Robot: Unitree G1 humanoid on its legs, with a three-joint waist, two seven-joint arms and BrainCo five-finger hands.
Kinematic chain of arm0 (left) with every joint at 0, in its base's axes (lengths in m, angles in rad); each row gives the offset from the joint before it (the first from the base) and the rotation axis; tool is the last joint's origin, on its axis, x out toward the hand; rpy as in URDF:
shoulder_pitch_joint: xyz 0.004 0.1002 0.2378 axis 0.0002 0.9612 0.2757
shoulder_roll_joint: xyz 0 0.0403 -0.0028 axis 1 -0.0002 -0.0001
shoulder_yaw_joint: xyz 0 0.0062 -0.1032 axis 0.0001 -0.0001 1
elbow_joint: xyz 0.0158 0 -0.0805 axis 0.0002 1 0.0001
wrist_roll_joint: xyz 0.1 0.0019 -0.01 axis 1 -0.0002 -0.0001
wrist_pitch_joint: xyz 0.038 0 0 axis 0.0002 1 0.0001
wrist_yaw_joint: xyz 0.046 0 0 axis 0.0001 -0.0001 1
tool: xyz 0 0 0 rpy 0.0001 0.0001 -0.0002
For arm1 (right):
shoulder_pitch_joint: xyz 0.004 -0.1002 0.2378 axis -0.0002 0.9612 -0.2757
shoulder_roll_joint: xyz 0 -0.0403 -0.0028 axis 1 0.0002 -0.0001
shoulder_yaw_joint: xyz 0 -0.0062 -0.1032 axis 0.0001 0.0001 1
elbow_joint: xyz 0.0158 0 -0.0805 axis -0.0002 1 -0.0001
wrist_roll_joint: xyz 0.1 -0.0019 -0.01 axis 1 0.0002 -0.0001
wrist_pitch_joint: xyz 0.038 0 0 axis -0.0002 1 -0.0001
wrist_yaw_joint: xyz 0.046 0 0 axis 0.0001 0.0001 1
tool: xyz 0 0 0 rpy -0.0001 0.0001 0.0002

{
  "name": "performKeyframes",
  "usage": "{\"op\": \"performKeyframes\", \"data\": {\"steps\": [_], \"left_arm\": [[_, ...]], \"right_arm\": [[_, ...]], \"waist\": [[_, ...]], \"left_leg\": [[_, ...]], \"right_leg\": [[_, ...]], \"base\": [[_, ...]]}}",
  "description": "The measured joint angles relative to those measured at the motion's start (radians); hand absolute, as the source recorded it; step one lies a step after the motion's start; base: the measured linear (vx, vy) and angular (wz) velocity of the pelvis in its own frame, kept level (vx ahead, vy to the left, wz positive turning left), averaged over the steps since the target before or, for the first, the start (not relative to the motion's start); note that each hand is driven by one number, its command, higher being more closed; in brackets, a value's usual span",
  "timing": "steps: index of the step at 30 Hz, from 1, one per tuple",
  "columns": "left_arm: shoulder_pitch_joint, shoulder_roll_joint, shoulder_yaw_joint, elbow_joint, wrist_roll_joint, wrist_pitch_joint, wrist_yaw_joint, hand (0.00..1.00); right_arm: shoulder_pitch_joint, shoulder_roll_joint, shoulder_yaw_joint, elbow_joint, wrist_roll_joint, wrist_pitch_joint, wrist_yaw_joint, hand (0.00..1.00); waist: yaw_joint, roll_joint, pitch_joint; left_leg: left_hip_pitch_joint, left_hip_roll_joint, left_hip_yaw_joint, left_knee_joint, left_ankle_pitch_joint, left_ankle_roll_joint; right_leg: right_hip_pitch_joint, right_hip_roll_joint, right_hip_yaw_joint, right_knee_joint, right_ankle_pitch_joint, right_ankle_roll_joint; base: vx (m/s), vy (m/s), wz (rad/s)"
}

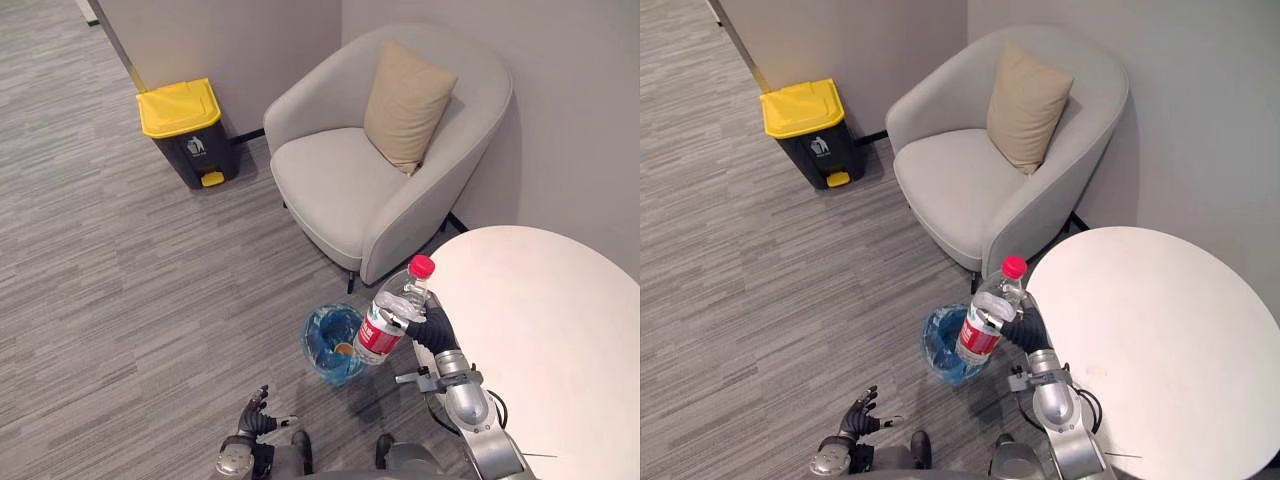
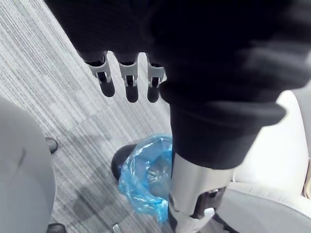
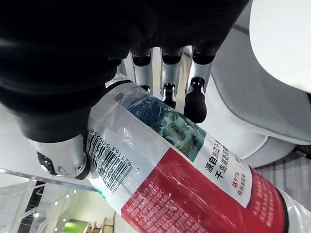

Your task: Gather rubbish on tea table into small bin, then transfer packed bag to large trash can.

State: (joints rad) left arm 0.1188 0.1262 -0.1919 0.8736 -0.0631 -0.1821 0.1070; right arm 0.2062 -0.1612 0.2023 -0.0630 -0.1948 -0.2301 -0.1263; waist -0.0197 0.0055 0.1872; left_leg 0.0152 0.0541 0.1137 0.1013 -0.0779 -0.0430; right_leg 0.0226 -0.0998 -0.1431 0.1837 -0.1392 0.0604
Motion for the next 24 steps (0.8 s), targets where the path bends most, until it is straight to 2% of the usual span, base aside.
{"op": "performKeyframes", "data": {"steps": [5,8,11,13,15,16,18,19,24], "left_arm": [[0.0,0.001,-0.001,0.0,0.033,0.0,-0.015,0.0],[-0.005,0.006,0.0,0.0,0.037,-0.001,-0.015,0.0],[-0.049,0.01,0.002,0.001,0.036,0.0,-0.013,0.0],[-0.097,0.01,0.003,0.001,0.034,0.0,-0.008,0.0],[-0.126,0.01,0.005,-0.001,0.029,-0.001,0.006,0.0],[-0.154,0.013,0.009,-0.004,0.026,-0.001,0.01,0.0],[-0.172,0.019,0.01,-0.014,0.025,-0.001,0.013,0.0],[-0.182,0.024,0.012,-0.04,0.019,-0.001,0.022,0.0],[-0.234,0.031,0.041,-0.078,0.015,-0.002,0.031,0.0]], "right_arm": [[-0.003,0.01,0.009,0.002,0.002,0.0,0.018,1.0],[-0.043,0.0,0.045,0.035,0.019,-0.002,0.02,1.0],[-0.142,-0.018,0.074,0.089,0.03,-0.003,0.017,1.0],[-0.226,-0.037,0.088,0.137,0.029,-0.001,0.011,1.0],[-0.275,-0.05,0.094,0.157,0.027,0.0,-0.004,1.0],[-0.328,-0.06,0.105,0.18,0.026,0.001,-0.008,1.0],[-0.385,-0.069,0.12,0.207,0.026,0.001,-0.012,1.0],[-0.44,-0.085,0.132,0.226,0.024,0.001,-0.026,1.0],[-0.546,-0.088,0.128,0.252,-0.014,0.013,-0.078,1.0]], "waist": [[0.005,-0.001,-0.001],[0.011,-0.005,0.003],[0.011,0.004,0.06],[0.022,0.025,0.12],[0.03,0.038,0.149],[0.033,0.046,0.183],[0.033,0.049,0.206],[0.036,0.063,0.225],[0.038,0.069,0.249]], "left_leg": [[0.0,-0.001,-0.021,-0.024,0.028,-0.003],[-0.053,-0.002,-0.034,-0.003,0.037,-0.003],[-0.189,0.002,-0.04,0.114,0.037,-0.003],[-0.28,0.003,-0.044,0.167,0.034,0.002],[-0.341,0.003,-0.044,0.19,0.021,0.01],[-0.385,0.0,-0.026,0.193,0.02,0.012],[-0.429,-0.004,-0.004,0.19,0.023,0.012],[-0.495,0.018,0.017,0.239,0.027,0.017],[-0.666,0.019,0.031,0.341,0.036,0.028]], "right_leg": [[0.007,0.001,-0.024,-0.014,0.014,-0.007],[-0.024,0.001,-0.033,-0.007,0.02,-0.009],[-0.123,-0.005,-0.051,0.052,0.025,-0.018],[-0.213,-0.008,-0.06,0.124,0.02,-0.024],[-0.279,-0.014,-0.064,0.18,0.006,-0.02],[-0.338,-0.035,-0.067,0.221,-0.007,-0.022],[-0.396,-0.058,-0.063,0.236,-0.006,-0.024],[-0.458,-0.058,-0.062,0.276,-0.005,-0.023],[-0.626,-0.077,-0.048,0.381,-0.004,-0.02]], "base": [[-0.01,-0.005,0.2],[-0.12,-0.011,0.2],[-0.22,0.006,0.27],[-0.28,0.034,0.25],[-0.34,0.02,0.26],[-0.29,-0.004,0.31],[-0.24,0.024,0.24],[-0.2,0.04,0.04],[-0.15,0.042,0.05]]}}
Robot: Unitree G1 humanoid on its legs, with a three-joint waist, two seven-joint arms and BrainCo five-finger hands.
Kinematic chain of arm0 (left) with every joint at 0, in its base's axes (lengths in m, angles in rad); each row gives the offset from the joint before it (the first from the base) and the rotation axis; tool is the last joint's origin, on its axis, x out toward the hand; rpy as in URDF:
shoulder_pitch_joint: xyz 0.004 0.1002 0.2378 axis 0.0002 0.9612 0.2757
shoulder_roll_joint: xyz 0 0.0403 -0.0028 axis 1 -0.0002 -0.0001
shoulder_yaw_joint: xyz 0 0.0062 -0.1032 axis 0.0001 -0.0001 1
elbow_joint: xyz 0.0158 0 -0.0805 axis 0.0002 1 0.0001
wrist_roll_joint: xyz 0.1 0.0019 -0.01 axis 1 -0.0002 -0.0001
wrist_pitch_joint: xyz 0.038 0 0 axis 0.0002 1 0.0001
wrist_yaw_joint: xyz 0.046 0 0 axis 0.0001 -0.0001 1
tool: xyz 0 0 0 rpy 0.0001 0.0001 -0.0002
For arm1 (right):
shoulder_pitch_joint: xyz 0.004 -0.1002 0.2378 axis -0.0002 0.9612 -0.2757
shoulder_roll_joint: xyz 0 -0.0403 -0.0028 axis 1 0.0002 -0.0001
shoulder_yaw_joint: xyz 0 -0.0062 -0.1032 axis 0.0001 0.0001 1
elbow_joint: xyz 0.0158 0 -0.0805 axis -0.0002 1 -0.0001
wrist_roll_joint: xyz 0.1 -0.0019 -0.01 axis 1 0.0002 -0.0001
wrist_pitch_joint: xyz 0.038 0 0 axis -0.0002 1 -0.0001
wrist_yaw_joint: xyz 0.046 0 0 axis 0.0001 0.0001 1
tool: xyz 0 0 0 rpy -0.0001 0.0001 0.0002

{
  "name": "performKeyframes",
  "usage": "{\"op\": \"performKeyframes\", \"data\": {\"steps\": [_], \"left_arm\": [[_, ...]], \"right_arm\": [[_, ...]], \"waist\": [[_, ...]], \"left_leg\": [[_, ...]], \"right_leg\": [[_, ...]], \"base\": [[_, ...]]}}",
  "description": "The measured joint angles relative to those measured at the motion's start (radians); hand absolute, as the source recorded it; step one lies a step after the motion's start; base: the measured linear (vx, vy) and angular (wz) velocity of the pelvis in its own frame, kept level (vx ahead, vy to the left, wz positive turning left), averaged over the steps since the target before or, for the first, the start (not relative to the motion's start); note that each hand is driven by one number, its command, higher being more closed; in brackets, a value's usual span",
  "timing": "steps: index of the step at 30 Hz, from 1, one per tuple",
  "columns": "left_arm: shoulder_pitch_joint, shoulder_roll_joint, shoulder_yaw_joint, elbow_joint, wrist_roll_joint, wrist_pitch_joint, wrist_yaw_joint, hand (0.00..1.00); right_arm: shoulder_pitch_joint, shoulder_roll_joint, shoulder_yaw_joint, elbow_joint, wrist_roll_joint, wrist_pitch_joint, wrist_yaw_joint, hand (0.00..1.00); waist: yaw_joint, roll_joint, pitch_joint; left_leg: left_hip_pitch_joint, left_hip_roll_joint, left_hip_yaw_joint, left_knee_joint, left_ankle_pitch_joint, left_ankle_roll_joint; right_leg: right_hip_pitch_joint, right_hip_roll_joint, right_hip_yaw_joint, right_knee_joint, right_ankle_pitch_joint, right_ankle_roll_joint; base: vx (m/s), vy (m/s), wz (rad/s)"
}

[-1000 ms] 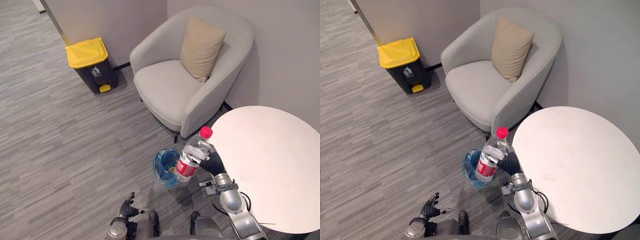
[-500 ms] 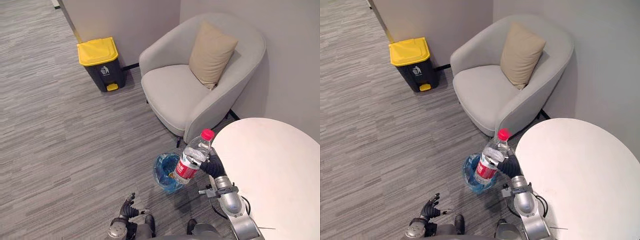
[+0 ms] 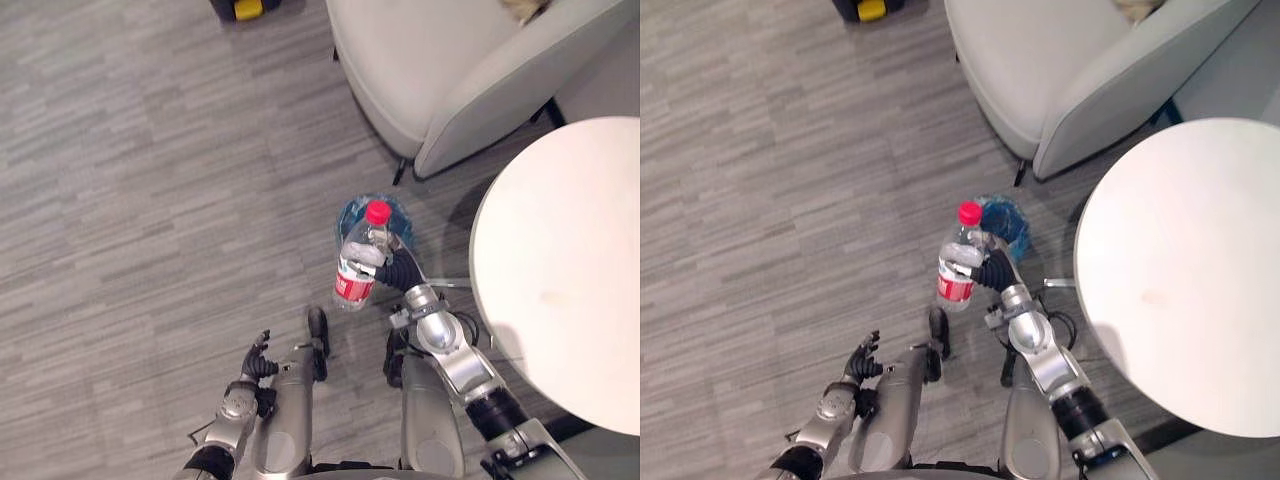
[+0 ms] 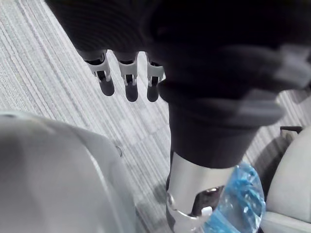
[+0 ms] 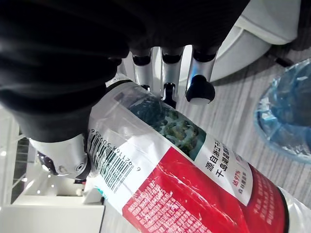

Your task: Gather rubbish on tea table into small bin, then transfer packed bag to large trash can.

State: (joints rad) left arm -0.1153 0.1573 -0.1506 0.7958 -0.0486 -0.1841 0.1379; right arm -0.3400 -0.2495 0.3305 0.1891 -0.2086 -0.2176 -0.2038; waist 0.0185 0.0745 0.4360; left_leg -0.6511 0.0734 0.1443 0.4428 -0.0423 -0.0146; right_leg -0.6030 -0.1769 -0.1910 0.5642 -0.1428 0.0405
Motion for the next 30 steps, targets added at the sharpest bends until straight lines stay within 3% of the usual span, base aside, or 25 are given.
{"op": "performKeyframes", "data": {"steps": [11,13,19,30], "left_arm": [[-0.164,-0.064,0.085,-0.168,-0.031,-0.022,0.044,0.0],[-0.188,-0.08,0.093,-0.198,-0.035,-0.022,0.045,0.0],[-0.19,-0.082,0.123,-0.259,-0.064,-0.031,0.045,0.0],[-0.19,-0.073,0.123,-0.297,-0.077,-0.056,0.043,0.0]], "right_arm": [[-0.258,-0.009,-0.058,0.021,-0.081,0.033,-0.13,1.0],[-0.305,-0.026,-0.092,0.022,-0.079,0.04,-0.15,1.0],[-0.373,-0.054,-0.152,0.084,-0.045,0.066,-0.178,1.0],[-0.48,-0.127,-0.236,0.151,0.007,0.072,-0.233,1.0]], "waist": [[0.029,0.0,0.043],[0.05,-0.003,0.063],[0.056,-0.004,0.069],[0.054,-0.004,0.068]], "left_leg": [[-0.415,0.044,0.016,0.265,-0.034,0.051],[-0.476,0.049,0.009,0.303,-0.038,0.054],[-0.558,0.068,0.026,0.334,-0.037,0.054],[-0.61,0.094,0.049,0.329,-0.024,0.055]], "right_leg": [[-0.4,-0.036,0.011,0.27,-0.054,-0.005],[-0.462,-0.041,0.009,0.319,-0.069,-0.014],[-0.55,-0.056,0.002,0.377,-0.091,-0.025],[-0.61,-0.054,-0.006,0.391,-0.097,-0.035]], "base": [[-0.04,-0.012,0.04],[-0.02,-0.049,0.09],[-0.02,-0.053,0.11],[-0.01,-0.016,0.01]]}}
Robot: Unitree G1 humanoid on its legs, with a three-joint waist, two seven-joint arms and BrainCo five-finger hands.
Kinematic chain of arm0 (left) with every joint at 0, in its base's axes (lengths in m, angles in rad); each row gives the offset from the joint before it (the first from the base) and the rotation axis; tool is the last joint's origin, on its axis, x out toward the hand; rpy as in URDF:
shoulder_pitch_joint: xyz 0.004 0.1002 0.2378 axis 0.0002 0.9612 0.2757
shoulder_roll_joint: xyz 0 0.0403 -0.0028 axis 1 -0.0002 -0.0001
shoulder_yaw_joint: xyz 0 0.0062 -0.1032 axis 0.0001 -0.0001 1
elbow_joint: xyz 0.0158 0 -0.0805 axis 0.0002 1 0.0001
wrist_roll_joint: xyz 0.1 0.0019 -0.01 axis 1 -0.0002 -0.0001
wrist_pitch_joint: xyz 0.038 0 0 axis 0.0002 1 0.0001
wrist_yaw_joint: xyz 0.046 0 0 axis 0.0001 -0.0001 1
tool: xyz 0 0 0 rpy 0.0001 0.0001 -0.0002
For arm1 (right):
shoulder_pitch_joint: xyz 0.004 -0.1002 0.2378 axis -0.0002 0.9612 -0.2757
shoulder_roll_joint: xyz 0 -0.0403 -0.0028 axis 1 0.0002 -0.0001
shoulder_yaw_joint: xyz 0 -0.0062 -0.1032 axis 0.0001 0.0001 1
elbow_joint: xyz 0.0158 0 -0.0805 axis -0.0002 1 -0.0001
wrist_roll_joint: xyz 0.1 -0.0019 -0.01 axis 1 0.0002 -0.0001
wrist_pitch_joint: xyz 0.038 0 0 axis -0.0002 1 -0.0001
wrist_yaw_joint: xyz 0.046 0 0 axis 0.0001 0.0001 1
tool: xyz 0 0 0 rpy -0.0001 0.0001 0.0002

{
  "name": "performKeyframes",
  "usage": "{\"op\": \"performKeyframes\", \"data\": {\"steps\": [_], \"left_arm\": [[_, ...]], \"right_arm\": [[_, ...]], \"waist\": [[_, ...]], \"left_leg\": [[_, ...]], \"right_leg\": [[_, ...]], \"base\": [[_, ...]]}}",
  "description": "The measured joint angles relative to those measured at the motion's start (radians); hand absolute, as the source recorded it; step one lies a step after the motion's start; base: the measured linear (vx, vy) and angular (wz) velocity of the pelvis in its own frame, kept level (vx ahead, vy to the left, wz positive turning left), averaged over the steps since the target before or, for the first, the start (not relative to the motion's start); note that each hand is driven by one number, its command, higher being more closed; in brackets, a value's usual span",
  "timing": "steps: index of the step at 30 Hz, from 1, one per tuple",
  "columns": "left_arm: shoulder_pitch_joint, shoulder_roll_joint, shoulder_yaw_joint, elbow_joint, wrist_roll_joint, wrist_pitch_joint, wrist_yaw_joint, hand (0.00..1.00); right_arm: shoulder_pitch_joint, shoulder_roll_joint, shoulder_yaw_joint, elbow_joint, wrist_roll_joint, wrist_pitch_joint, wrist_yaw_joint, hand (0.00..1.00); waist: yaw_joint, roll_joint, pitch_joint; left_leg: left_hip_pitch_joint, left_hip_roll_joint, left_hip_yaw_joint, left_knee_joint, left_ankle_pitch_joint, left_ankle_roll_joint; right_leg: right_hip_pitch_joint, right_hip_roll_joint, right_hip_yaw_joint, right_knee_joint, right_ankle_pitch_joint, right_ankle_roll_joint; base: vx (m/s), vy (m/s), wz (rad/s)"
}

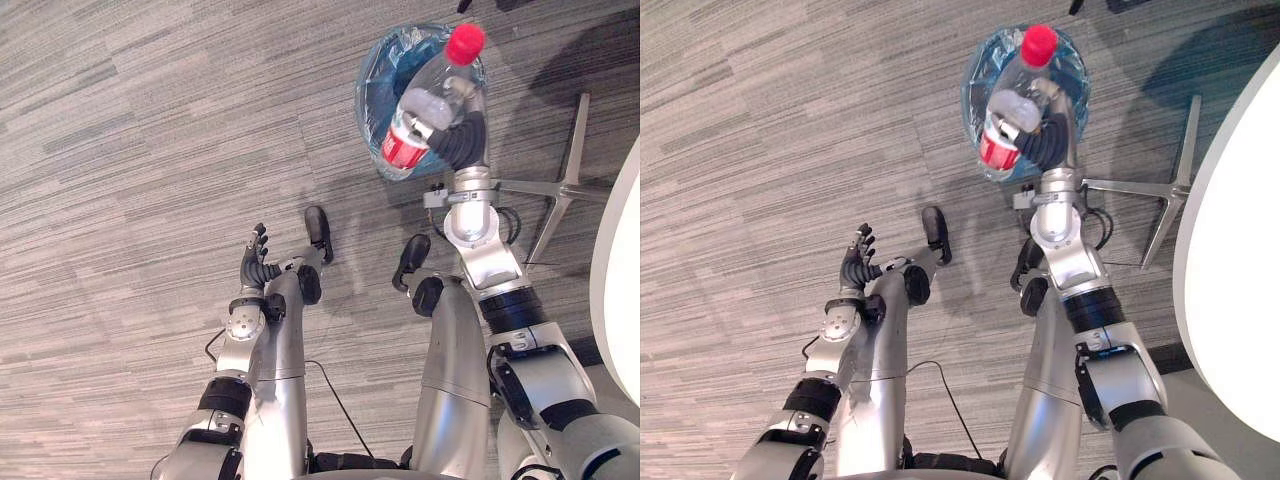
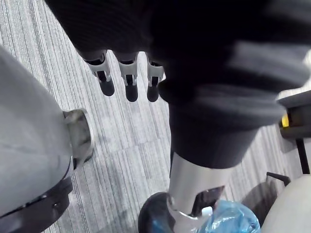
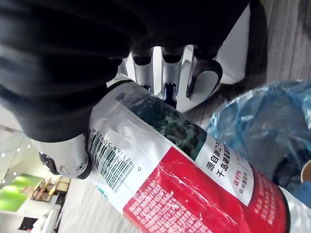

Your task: Gather rubbish on tea table into small bin, then transfer packed bag to large trash can.

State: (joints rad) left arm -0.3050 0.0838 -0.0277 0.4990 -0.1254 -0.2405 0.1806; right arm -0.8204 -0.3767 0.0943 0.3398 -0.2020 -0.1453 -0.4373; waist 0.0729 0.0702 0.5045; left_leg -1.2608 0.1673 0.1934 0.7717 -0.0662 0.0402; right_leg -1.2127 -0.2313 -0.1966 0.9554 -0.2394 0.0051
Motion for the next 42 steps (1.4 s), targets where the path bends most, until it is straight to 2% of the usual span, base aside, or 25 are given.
{"op": "performKeyframes", "data": {"steps": [5,6,17,26,37,42], "left_arm": [[0.0,0.001,0.0,-0.001,0.0,-0.003,-0.001,0.0],[0.0,0.001,0.0,-0.005,0.0,-0.003,-0.002,0.0],[0.0,0.001,-0.002,-0.022,-0.021,-0.008,-0.001,0.0],[0.0,0.001,-0.001,-0.031,-0.02,-0.005,0.0,0.0],[0.0,0.002,-0.001,-0.018,-0.018,-0.004,0.001,0.0],[0.0,0.006,-0.002,-0.013,-0.018,-0.005,0.002,0.0]], "right_arm": [[-0.025,-0.015,-0.007,0.0,0.007,0.0,-0.01,1.0],[-0.03,-0.018,-0.006,0.001,0.007,0.0,-0.01,0.0],[-0.09,-0.027,-0.005,0.057,0.044,-0.001,-0.014,0.0],[-0.04,-0.021,0.005,0.051,0.021,-0.002,0.011,0.0],[0.042,-0.028,0.123,0.041,-0.196,-0.004,0.072,0.0],[0.018,-0.046,0.182,0.134,-0.292,0.0,0.092,0.0]], "waist": [[-0.001,0.0,0.0],[-0.001,0.0,-0.001],[-0.002,-0.001,-0.003],[-0.002,-0.005,-0.005],[-0.003,-0.025,-0.028],[-0.002,-0.025,-0.031]], "left_leg": [[-0.001,0.002,-0.002,-0.003,-0.002,-0.007],[-0.002,0.003,-0.003,-0.004,-0.002,-0.008],[-0.025,0.006,-0.007,-0.007,0.005,-0.011],[-0.029,0.007,-0.012,-0.007,0.006,-0.012],[-0.029,0.013,-0.011,-0.007,0.005,-0.011],[-0.029,0.013,-0.006,-0.029,0.01,-0.017]], "right_leg": [[0.0,0.002,-0.004,-0.001,-0.002,-0.003],[-0.001,0.002,-0.006,-0.001,-0.002,-0.003],[-0.021,0.001,-0.016,0.003,-0.005,-0.008],[-0.021,0.002,-0.021,0.002,-0.005,-0.01],[-0.021,0.008,-0.022,-0.002,-0.007,-0.013],[-0.021,0.005,-0.031,-0.015,-0.007,-0.014]], "base": [[0.0,0.0,0.0],[0.0,0.0,0.0],[-0.01,-0.004,0.02],[-0.01,-0.001,0.0],[-0.01,-0.002,0.0],[0.0,-0.002,0.06]]}}
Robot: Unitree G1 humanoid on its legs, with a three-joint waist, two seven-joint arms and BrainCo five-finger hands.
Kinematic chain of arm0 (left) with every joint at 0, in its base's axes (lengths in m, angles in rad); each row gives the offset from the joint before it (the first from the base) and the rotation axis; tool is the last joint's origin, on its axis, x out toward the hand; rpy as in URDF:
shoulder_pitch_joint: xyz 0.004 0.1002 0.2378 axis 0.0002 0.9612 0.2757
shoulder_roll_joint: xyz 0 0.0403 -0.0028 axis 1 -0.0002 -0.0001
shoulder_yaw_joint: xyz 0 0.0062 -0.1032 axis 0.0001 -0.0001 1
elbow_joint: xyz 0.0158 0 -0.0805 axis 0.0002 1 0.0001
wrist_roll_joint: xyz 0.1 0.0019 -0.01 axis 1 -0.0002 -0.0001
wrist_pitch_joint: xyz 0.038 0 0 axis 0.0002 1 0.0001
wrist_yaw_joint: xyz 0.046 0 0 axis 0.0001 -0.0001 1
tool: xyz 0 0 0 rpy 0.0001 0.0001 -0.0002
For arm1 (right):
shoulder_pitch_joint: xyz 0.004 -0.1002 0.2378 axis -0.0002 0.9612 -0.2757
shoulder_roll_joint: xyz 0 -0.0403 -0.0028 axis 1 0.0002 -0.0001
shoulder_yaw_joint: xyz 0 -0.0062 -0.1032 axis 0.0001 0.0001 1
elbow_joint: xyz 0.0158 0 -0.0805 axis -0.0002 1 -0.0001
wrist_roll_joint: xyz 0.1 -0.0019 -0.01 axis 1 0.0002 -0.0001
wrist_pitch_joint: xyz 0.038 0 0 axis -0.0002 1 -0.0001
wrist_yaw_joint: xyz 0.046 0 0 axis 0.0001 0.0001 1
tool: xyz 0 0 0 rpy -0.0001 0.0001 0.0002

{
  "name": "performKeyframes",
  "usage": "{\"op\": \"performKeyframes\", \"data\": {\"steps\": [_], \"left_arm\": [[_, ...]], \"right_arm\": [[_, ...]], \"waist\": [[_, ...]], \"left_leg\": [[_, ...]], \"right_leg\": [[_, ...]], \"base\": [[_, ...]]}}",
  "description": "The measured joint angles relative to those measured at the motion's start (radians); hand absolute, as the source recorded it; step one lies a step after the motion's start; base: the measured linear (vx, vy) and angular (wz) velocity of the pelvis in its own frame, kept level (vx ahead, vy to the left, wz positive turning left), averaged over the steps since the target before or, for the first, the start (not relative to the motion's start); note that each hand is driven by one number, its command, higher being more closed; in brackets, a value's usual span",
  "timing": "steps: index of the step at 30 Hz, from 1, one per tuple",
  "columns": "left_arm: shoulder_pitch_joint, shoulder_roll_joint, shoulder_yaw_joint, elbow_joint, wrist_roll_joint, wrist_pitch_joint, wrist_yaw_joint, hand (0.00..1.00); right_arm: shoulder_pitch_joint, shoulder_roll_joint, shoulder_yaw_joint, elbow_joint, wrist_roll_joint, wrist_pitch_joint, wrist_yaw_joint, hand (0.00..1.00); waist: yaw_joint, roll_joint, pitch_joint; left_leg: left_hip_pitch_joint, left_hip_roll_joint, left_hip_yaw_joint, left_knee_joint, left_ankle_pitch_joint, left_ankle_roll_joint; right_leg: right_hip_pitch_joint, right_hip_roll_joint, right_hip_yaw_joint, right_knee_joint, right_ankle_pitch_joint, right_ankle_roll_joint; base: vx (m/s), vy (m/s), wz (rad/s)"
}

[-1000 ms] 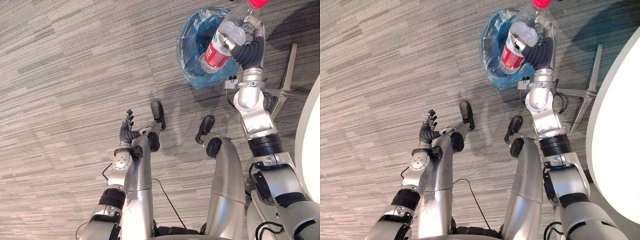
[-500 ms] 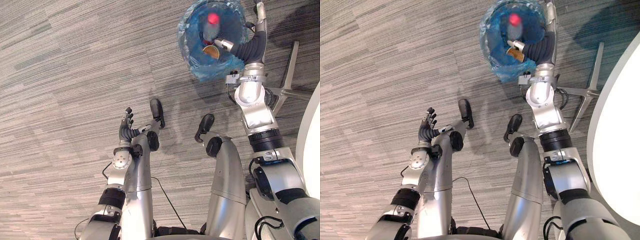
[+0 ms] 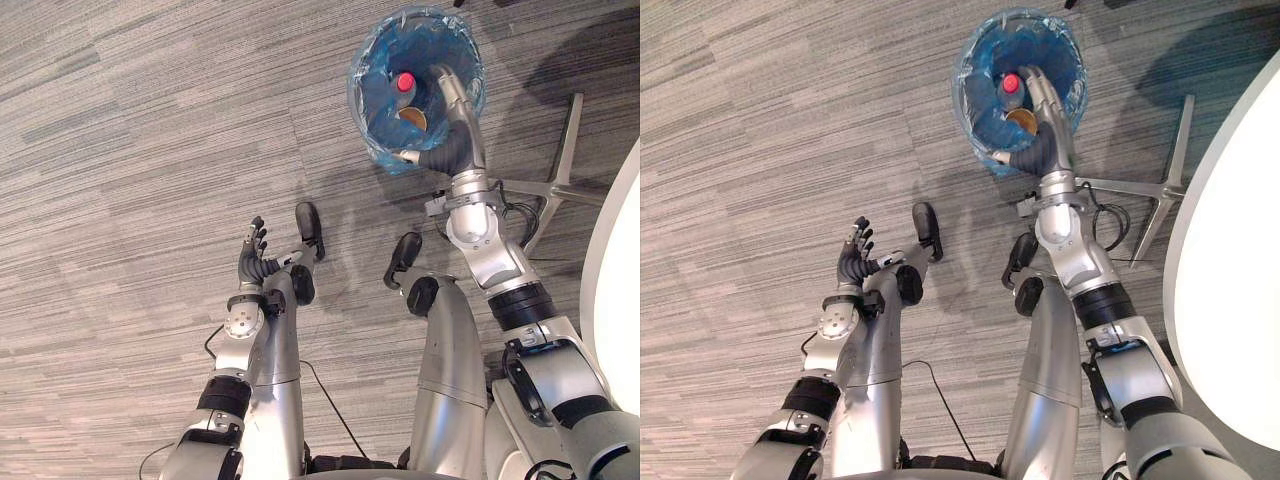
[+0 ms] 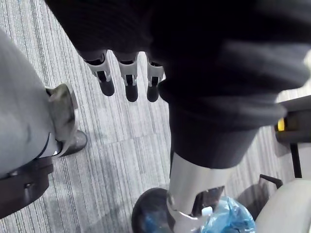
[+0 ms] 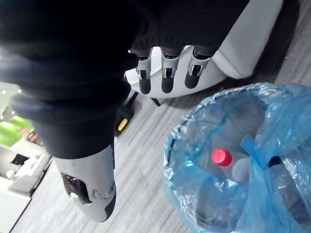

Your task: Gather rubbish on tea table into small bin, then transfer packed bag to large trash can.

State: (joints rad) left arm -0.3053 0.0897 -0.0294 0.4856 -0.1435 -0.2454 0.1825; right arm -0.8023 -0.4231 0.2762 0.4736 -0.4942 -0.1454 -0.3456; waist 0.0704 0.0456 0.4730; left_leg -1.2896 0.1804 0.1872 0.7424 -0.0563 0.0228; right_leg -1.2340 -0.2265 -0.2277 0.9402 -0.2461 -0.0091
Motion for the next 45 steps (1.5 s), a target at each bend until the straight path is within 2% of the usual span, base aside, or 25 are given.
{"op": "performKeyframes", "data": {"steps": [7,15,16,19,30,37,41,45], "left_arm": [[-0.002,0.024,0.0,0.0,-0.002,-0.009,0.0,0.0],[-0.027,0.041,0.0,0.002,-0.018,-0.018,0.015,0.0],[-0.027,0.044,0.0,-0.005,-0.023,-0.02,0.015,0.0],[-0.027,0.052,-0.001,-0.023,-0.031,-0.025,0.016,0.0],[-0.027,0.049,0.0,-0.038,-0.045,-0.024,0.019,0.0],[-0.027,0.04,0.003,-0.046,-0.044,-0.013,0.022,0.0],[-0.027,0.029,0.003,-0.044,-0.042,0.001,0.022,0.0],[-0.021,-0.005,0.002,-0.043,-0.041,0.012,0.02,0.0]], "right_arm": [[-0.088,-0.009,0.097,0.18,-0.099,0.043,0.021,0.0],[-0.145,-0.007,0.105,0.316,-0.145,0.096,0.016,0.0],[-0.152,-0.004,0.105,0.336,-0.145,0.107,0.015,1.0],[-0.155,0.007,0.103,0.346,-0.148,0.126,-0.005,1.0],[-0.163,0.052,0.087,0.357,-0.134,0.128,-0.021,1.0],[-0.056,0.066,-0.014,0.131,-0.065,0.124,-0.048,1.0],[-0.011,0.075,-0.072,0.064,-0.041,0.123,-0.066,1.0],[0.05,0.096,-0.117,-0.042,0.012,0.114,-0.072,1.0]], "waist": [[0.0,0.001,0.0],[0.002,0.001,-0.001],[0.002,0.001,-0.001],[0.003,0.001,-0.001],[0.005,0.002,-0.001],[0.008,0.001,-0.001],[0.01,0.001,-0.001],[0.011,0.001,-0.001]], "left_leg": [[-0.026,-0.001,-0.005,-0.009,0.008,-0.006],[-0.069,-0.011,-0.02,-0.011,0.022,-0.009],[-0.076,-0.012,-0.019,-0.011,0.02,-0.006],[-0.096,-0.009,-0.017,-0.007,0.024,-0.008],[-0.11,-0.001,-0.021,0.017,0.029,-0.013],[-0.106,0.014,-0.022,0.027,0.03,-0.014],[-0.086,0.018,-0.023,0.026,0.035,-0.013],[-0.051,0.026,-0.024,0.021,0.032,-0.017]], "right_leg": [[-0.021,-0.003,-0.013,0.001,-0.005,-0.006],[-0.066,-0.015,-0.023,0.027,-0.015,-0.018],[-0.073,-0.017,-0.023,0.032,-0.017,-0.019],[-0.096,-0.018,-0.023,0.04,-0.019,-0.022],[-0.113,-0.016,-0.021,0.068,-0.027,-0.029],[-0.112,-0.002,-0.017,0.072,-0.025,-0.032],[-0.091,0.002,-0.018,0.069,-0.025,-0.033],[-0.051,0.014,-0.022,0.055,-0.024,-0.034]], "base": [[-0.01,-0.006,0.03],[-0.04,-0.004,0.09],[-0.05,0.002,0.1],[-0.06,0.007,0.04],[-0.05,0.012,-0.01],[-0.05,0.012,-0.06],[-0.05,0.006,-0.03],[-0.05,-0.003,-0.06]]}}
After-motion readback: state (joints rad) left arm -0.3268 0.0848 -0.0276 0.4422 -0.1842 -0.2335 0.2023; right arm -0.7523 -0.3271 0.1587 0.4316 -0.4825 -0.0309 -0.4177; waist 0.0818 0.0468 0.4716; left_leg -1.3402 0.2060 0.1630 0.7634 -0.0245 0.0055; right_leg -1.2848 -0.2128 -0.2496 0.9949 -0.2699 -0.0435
